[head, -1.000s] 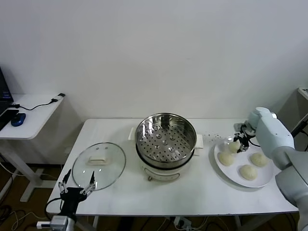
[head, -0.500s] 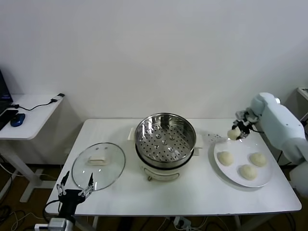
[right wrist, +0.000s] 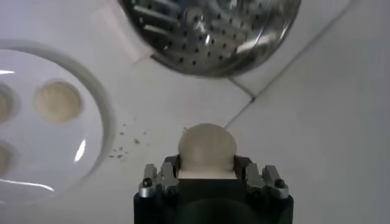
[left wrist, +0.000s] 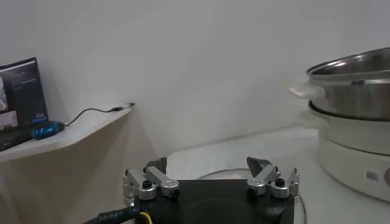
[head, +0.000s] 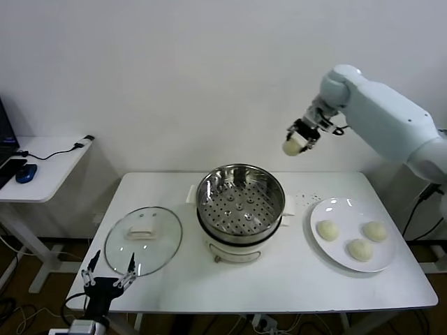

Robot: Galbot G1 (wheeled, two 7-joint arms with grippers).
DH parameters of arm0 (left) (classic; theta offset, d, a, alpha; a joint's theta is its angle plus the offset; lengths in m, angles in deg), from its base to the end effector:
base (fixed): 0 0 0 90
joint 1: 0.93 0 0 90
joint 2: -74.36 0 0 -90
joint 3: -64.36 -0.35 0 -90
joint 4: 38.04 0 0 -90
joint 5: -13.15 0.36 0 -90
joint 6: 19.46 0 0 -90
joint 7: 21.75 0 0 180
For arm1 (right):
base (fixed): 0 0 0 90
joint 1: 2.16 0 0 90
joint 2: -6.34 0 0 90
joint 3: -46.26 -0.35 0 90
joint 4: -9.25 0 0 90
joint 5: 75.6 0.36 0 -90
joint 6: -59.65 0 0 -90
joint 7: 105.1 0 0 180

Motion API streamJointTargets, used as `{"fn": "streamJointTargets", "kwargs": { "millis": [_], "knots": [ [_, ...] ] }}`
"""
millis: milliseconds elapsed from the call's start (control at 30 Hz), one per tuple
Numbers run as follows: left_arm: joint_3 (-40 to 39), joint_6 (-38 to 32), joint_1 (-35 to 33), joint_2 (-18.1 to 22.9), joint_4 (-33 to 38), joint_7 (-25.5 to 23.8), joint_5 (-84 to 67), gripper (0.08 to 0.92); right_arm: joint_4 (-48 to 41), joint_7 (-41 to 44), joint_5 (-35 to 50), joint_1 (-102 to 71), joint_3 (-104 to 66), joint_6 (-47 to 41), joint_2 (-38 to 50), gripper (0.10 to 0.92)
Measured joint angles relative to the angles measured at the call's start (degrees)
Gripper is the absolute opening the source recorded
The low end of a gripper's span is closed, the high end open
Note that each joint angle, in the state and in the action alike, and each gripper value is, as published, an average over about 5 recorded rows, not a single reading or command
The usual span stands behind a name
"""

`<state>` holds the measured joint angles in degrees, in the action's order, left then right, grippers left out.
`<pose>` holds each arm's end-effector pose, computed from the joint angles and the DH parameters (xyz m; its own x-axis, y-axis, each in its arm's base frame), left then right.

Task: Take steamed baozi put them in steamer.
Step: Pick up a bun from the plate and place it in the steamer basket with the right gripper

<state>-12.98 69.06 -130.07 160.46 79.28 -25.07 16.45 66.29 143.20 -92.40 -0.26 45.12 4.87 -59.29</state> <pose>0.1287 0.0825 -0.3363 -0.9800 -0.1014 0.1710 -0.0593 0.9701 0.2355 0.6213 0.0499 0.0266 -0.3281 -0.1260 0.9362 -0.2952 -0.9277 -0.2283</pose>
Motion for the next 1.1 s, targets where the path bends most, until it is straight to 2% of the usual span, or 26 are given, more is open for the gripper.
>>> {"fn": "streamJointTargets", "kwargs": {
  "millis": [233, 467, 900, 1000, 1100],
  "knots": [
    [0.58, -0.06, -0.45, -0.2, 0.03, 0.06, -0.62, 0.823, 2.9, -1.89, -10.44, -4.59, -0.78, 5.11, -3.95, 0.592],
    [0.64, -0.05, -0.5, -0.21, -0.17, 0.09, -0.84, 0.823, 1.3, -3.74, -19.41, -10.67, -3.18, 8.44, -7.66, 0.594],
    [0.97, 0.01, -0.34, -0.14, -0.96, 0.13, -0.89, 0.823, -2.87, -5.42, -28.07, -16.86, -6.14, 10.81, -11.43, 0.602],
    [0.9, -0.01, -0.3, -0.08, -1.16, 0.15, -0.9, 0.823, -3.2, -5.54, -28.72, -17.24, -6.55, 10.82, -11.63, 0.653],
    [0.86, -0.02, -0.28, -0.07, -1.26, 0.18, -0.91, 0.823, -3.14, -5.43, -28.85, -17.33, -6.82, 10.79, -11.63, 0.743]
  ]
}}
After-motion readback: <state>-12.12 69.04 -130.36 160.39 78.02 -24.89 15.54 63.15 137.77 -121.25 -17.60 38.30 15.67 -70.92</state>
